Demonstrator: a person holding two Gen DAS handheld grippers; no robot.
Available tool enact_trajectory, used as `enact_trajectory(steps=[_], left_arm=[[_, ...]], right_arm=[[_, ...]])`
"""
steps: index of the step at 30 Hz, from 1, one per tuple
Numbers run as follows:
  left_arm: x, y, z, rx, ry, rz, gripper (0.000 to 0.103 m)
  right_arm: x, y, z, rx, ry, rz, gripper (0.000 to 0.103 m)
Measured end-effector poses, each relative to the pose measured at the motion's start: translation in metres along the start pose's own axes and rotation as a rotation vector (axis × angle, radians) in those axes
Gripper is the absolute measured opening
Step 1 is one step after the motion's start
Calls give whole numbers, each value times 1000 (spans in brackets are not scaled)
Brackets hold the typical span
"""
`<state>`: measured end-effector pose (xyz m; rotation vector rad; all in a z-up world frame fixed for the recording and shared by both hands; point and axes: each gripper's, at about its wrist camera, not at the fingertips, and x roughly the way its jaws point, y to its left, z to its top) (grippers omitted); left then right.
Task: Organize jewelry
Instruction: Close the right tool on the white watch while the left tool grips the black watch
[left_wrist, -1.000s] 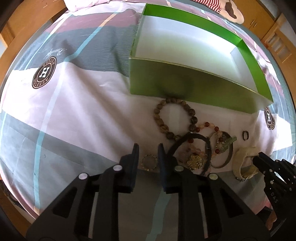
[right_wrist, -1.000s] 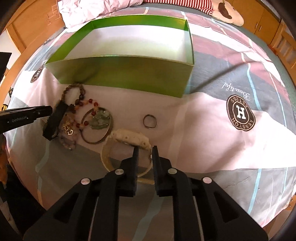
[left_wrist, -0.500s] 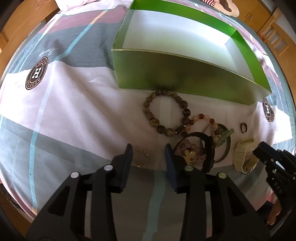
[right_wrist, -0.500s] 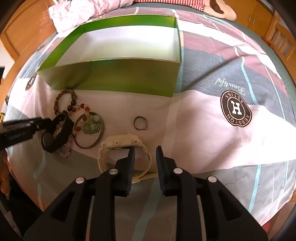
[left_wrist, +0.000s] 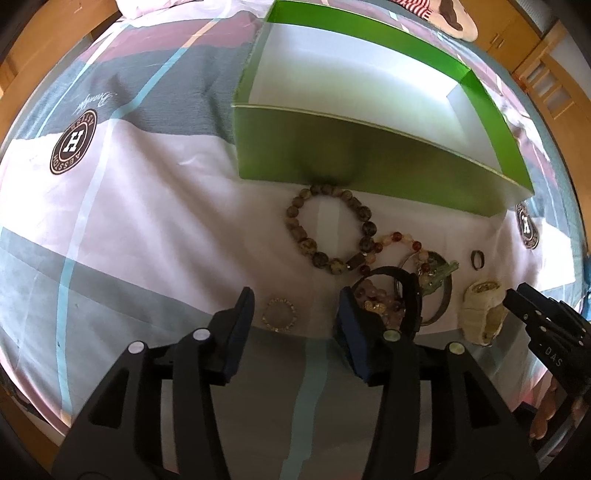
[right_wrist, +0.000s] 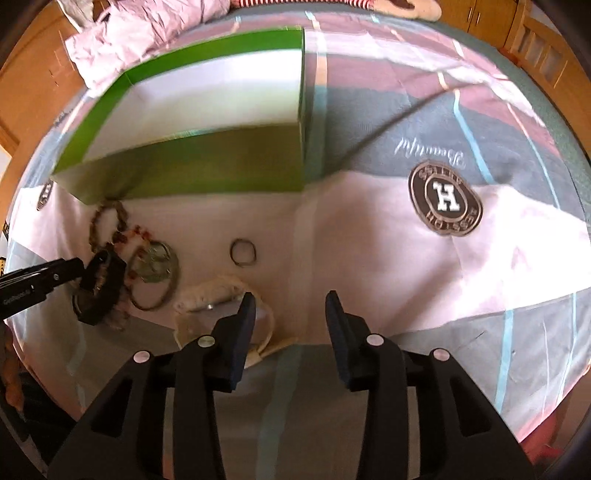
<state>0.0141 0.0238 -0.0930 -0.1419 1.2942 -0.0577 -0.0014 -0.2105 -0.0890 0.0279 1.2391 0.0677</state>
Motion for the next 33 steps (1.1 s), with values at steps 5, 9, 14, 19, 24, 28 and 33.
enact_trajectory(steps=[5,9,14,19,24,28,33], left_arm=[[6,-2,2,-6,9,20,49],[7,1,5,-25,8,20,60],[8,5,3,-23,16,24,60],[16,1,0,-4,27,46,56],[20,0,0,-3,38,45,55],[17,11,3,-53,47,-12,56],[13,20,4,-62,41,-54,58]], right_arm=[[10,1,-4,-11,41,1,40],[9,1,-6,-18,37,4,40],[10,1,-6,-17,42,-1,40],[17,9,-6,-36,30,-9,40],[21,23,-10,-64,36,-5,40],[21,25,-8,-57,44,3,40],[24,22,-8,-48,45,5,40]])
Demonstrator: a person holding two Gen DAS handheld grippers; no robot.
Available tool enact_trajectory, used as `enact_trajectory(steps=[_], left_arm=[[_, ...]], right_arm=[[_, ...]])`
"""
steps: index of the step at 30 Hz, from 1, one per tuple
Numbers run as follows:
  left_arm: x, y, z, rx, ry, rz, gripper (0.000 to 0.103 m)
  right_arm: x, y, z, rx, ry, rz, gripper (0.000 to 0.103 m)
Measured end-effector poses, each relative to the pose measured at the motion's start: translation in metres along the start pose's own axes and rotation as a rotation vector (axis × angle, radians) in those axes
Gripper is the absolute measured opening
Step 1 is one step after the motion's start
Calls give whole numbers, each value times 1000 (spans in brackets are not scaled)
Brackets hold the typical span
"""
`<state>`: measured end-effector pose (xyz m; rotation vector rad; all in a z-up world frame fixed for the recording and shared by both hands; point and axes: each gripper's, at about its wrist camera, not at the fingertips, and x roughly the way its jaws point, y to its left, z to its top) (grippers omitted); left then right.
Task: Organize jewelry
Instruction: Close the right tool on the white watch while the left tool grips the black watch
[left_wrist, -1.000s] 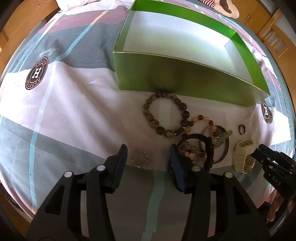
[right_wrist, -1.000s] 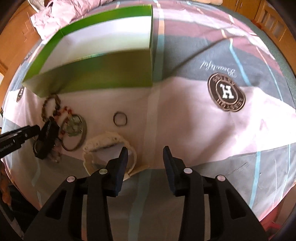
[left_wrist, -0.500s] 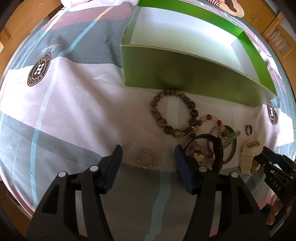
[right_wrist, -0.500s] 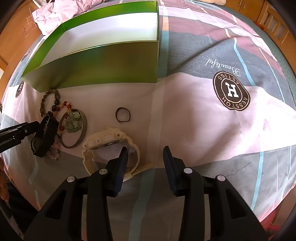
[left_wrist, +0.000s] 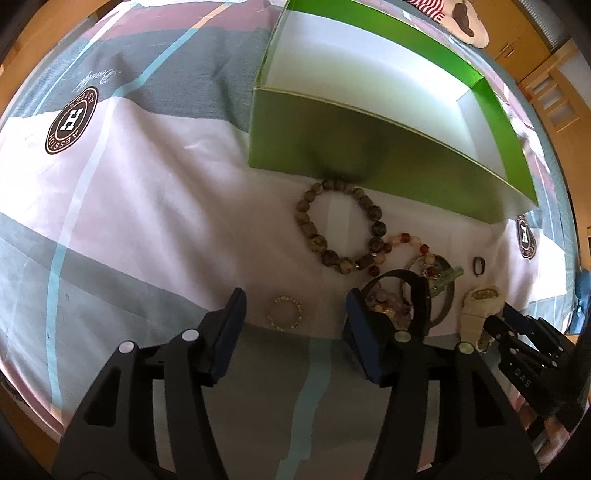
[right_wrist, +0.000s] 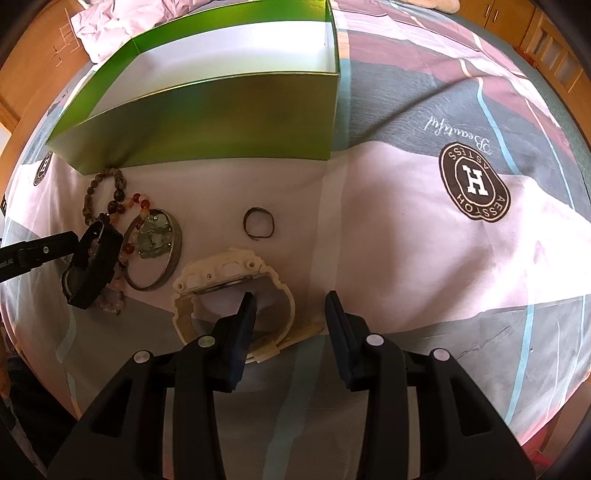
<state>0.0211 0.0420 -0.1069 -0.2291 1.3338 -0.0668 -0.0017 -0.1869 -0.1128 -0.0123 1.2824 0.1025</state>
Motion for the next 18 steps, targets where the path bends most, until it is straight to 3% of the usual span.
enact_trajectory(steps=[9,10,13,18], left_arm=[[-14,13,-3,-25,-12,-72,56],[-14,11,-4,-17,-7,-74,52],[-7,7,-7,-12,20,-106,33],[-3,0,-10,18,23,-92,33]], right_arm=[[-6,-8,3,-2,-8,1,39],[-6,-8,2,-5,-9,0,32],[-8,-5,1,-22,-21,-12,23],[-9,-6,0,-23,-22,-7,22]])
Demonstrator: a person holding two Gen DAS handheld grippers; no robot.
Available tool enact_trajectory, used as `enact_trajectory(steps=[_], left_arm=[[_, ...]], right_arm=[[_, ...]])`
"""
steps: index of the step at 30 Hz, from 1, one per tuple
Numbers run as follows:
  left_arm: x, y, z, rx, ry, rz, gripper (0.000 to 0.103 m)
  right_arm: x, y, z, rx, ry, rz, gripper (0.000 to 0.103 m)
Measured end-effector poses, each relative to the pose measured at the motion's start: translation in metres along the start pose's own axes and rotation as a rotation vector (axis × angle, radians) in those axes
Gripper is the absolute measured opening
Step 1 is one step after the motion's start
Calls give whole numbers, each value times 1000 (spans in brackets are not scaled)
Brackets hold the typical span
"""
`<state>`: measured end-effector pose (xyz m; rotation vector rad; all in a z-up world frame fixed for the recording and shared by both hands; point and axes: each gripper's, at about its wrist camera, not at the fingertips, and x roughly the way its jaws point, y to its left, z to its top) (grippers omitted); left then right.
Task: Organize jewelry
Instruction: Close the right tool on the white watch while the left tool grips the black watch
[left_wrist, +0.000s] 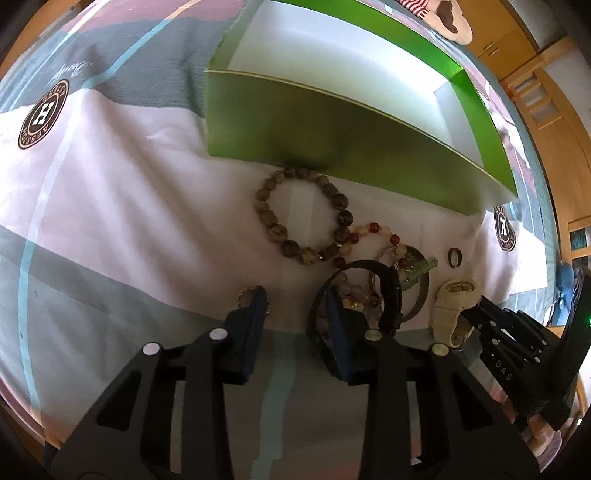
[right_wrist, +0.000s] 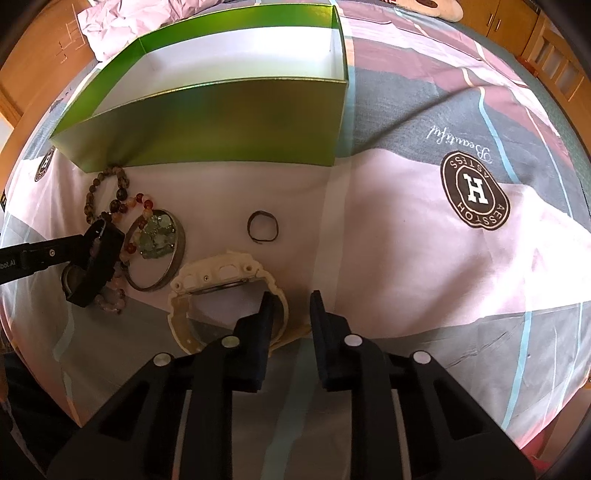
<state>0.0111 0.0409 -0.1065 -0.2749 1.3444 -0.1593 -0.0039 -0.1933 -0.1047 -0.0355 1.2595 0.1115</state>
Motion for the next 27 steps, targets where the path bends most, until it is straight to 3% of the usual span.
enact_trajectory(steps=[10,13,21,23,27], left_arm=[[-8,-15,3,25,-54,-53,34],[2,-16,3,21,-21,-34,16],[10,-15,0,24,7,-33,11],[6,-14,-1,18,-5,-33,5],[-10,-12,0,5,-46,-76,4]], right_arm=[[4,-8,5,18,6,5,22],[3,-7,6,13,4,-2,22],[2,-1,3,6,0,-11,22],[1,-1,3,7,-5,-5,19],[-10,-4,5,33,-40,51,14]])
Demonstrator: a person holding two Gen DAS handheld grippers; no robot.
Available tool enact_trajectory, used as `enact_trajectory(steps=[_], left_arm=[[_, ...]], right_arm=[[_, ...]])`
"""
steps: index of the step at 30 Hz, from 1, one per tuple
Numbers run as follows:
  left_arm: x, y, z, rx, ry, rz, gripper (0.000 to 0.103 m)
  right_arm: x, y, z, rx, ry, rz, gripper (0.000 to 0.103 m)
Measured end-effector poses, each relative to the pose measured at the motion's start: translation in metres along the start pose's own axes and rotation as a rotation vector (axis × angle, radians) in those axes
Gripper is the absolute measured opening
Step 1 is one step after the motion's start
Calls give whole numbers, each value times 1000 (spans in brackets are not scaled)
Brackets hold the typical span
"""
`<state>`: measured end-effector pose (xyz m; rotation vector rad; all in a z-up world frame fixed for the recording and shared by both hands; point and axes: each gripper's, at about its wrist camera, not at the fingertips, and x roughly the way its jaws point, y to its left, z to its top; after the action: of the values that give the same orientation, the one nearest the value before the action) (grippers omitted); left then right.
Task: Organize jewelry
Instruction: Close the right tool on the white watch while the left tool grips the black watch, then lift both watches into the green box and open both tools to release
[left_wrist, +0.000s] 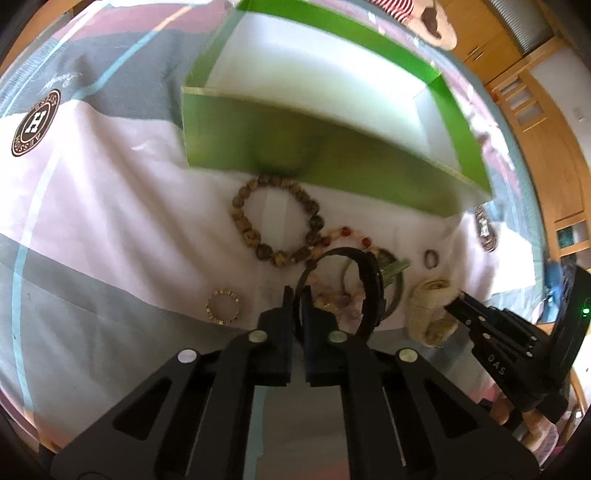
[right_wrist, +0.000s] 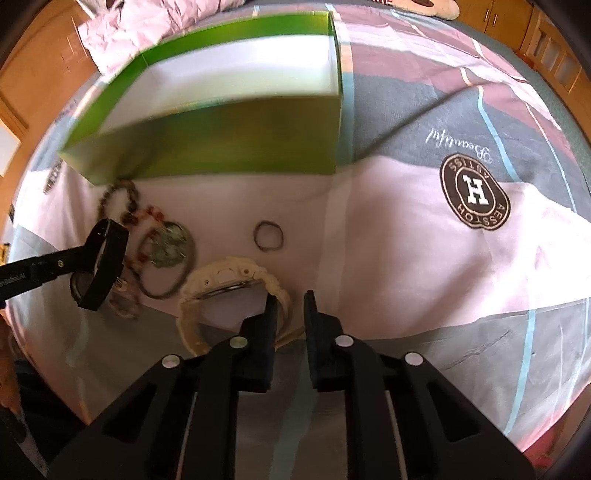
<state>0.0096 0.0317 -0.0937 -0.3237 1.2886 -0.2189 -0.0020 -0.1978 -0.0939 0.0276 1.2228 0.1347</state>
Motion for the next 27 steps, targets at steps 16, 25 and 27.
enact_trajectory(steps=[16,25,27], left_arm=[[-34,0,8,18,-118,24,4],[-25,5,7,9,-87,46,4],[-26,5,7,8,-88,43,4]], right_arm=[[-46,12,18,-36,-198,40,4],[-14,-7,15,-2,-20,-33,43],[-6,-7,11,-11,3,-36,43]])
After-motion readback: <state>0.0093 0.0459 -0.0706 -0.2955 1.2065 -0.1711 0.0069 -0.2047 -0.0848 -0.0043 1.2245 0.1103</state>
